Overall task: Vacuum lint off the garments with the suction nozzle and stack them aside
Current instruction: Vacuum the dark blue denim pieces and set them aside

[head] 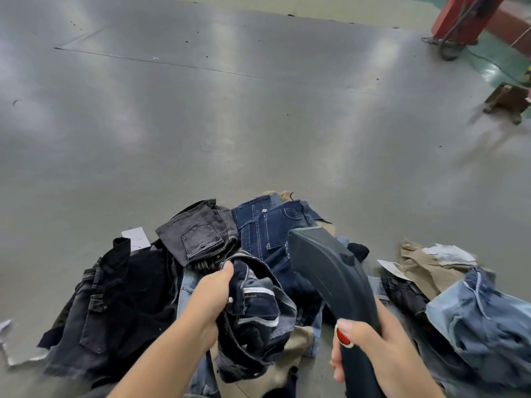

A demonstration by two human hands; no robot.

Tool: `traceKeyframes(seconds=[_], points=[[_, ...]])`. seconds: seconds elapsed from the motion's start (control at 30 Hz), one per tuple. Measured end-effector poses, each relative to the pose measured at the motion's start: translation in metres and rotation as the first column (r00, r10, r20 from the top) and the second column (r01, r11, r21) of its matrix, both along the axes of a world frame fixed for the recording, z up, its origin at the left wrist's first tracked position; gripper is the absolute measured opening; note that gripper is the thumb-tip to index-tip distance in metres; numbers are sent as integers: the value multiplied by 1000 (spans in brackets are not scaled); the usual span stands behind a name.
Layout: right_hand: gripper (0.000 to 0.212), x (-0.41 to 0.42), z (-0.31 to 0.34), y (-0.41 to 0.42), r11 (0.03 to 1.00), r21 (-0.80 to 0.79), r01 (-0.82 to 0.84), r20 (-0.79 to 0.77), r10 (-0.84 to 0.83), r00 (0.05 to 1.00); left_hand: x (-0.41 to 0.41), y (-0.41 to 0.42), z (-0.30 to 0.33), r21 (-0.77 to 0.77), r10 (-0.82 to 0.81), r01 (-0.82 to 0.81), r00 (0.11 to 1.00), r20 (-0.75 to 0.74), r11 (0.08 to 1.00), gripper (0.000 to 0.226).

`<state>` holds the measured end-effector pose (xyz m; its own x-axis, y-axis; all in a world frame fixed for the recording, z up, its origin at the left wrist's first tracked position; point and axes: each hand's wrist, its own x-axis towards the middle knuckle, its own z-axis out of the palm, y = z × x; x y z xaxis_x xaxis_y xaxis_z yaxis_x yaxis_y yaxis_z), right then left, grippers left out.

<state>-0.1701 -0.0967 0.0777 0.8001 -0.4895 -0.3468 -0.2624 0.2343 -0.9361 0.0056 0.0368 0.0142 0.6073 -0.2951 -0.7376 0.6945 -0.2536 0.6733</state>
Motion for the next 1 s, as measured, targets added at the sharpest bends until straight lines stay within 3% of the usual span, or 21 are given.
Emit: traceKeyframes(seconds=[0.1,0.27,0.37,0.47,0.6,0.77,0.9,1.0], points=[[54,-4,-1,-3,995,-35,-91,-40,90,995,0,-1,4,-231,-48,24,994,-99,973,48],[56,-10,1,3,965,-134,-226,-110,212,971,-5,-11,17,-498,-97,47,993,-74,866,51],[56,-9,-2,9,948,-165,-273,-128,254,959,-8,-13,21,-524,-110,71,993,-45,849,57],[51,-4,-4,7,952,-207,-225,-154,196,968,-13,-12,23,-520,-190,155,982,-14,840,56],[20,4,4,-3,993,-114,-35,-98,24,995,-20,-9,19,-521,-310,257,951,-15,814,60],[8,-1,13,-14,996,-58,-67,-72,63,995,-15,-8,22,-609,-280,184,958,-64,771,59],[45,-4,6,3,942,-185,-279,-122,260,958,-11,-10,21,-624,-235,141,969,-71,769,56],[28,2,5,4,983,-108,-148,-121,134,983,-11,-10,16,-597,-259,163,963,-79,786,58]])
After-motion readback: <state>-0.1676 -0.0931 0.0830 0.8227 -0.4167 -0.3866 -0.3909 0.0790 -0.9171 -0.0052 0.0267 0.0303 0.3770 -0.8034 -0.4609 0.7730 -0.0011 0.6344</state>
